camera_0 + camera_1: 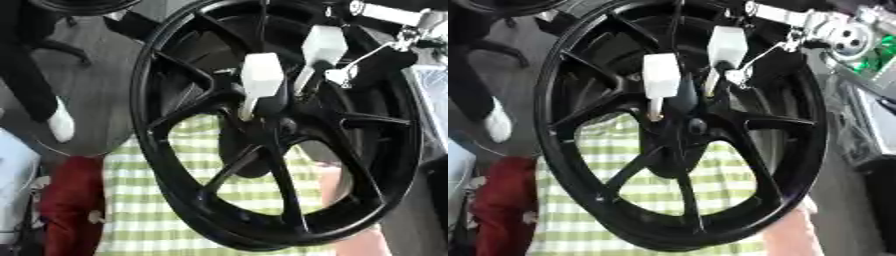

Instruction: Pull the pin out of the wheel hub.

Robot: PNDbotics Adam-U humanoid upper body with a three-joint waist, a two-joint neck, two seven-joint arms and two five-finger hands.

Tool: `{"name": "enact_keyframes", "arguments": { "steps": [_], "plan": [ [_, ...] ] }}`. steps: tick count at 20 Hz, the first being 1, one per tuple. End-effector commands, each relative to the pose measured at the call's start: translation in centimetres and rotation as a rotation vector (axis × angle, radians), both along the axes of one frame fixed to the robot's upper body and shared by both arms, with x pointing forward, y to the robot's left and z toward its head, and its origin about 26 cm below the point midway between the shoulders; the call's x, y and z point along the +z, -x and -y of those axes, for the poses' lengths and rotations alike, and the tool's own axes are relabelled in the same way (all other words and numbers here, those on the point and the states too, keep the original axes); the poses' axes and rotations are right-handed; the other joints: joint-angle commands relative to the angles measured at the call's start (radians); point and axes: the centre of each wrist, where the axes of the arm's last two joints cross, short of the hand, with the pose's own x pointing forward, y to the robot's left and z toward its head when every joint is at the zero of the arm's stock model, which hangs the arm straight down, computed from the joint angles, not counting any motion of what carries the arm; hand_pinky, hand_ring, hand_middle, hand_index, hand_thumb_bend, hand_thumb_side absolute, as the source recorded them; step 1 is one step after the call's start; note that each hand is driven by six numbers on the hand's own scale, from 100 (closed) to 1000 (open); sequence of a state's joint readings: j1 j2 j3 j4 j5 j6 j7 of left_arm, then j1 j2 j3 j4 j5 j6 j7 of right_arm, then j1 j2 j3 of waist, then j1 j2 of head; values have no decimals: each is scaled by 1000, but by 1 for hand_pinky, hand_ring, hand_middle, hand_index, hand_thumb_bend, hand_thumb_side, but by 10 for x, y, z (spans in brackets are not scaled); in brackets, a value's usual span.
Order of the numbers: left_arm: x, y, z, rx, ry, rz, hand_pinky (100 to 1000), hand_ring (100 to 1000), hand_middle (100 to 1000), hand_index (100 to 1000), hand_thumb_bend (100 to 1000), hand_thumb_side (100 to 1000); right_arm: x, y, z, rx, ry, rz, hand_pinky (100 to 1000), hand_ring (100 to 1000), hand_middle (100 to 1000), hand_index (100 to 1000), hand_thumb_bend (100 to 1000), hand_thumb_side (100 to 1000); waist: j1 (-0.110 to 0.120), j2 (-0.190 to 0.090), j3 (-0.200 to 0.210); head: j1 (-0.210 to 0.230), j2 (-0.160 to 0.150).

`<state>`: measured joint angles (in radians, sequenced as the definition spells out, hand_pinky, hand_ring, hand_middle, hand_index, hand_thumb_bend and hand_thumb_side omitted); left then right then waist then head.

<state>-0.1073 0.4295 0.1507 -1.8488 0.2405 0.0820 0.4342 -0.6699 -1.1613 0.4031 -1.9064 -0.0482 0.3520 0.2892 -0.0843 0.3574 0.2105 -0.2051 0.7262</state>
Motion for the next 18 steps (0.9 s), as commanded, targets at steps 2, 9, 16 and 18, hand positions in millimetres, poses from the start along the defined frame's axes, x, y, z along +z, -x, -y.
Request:
{"name": "enact_keyframes", "arguments": {
  "steps": [2,9,16,18],
  "plan": [
    [6,1,-2,3,-27,11,669,840,835,823,197,869,26,-5,8,17,14,63,818,563,317,437,100,100,3,-20,-2,-3,-8],
    [5,3,-4,14,-22,12,669,840,836,823,197,868,51,-2,27,21,25,125,810,549,306,429,100,100,8,-23,-16,-2,-7],
    [4,5,-6,40,-8,22,670,840,837,824,200,868,44,16,84,-197,-189,255,824,557,324,447,100,100,20,-20,-50,11,-13],
    [3,6,-7,52,-2,24,670,840,837,824,200,868,33,19,104,-292,-254,307,825,558,325,448,100,100,24,-20,-63,19,-15]
  ]
}}
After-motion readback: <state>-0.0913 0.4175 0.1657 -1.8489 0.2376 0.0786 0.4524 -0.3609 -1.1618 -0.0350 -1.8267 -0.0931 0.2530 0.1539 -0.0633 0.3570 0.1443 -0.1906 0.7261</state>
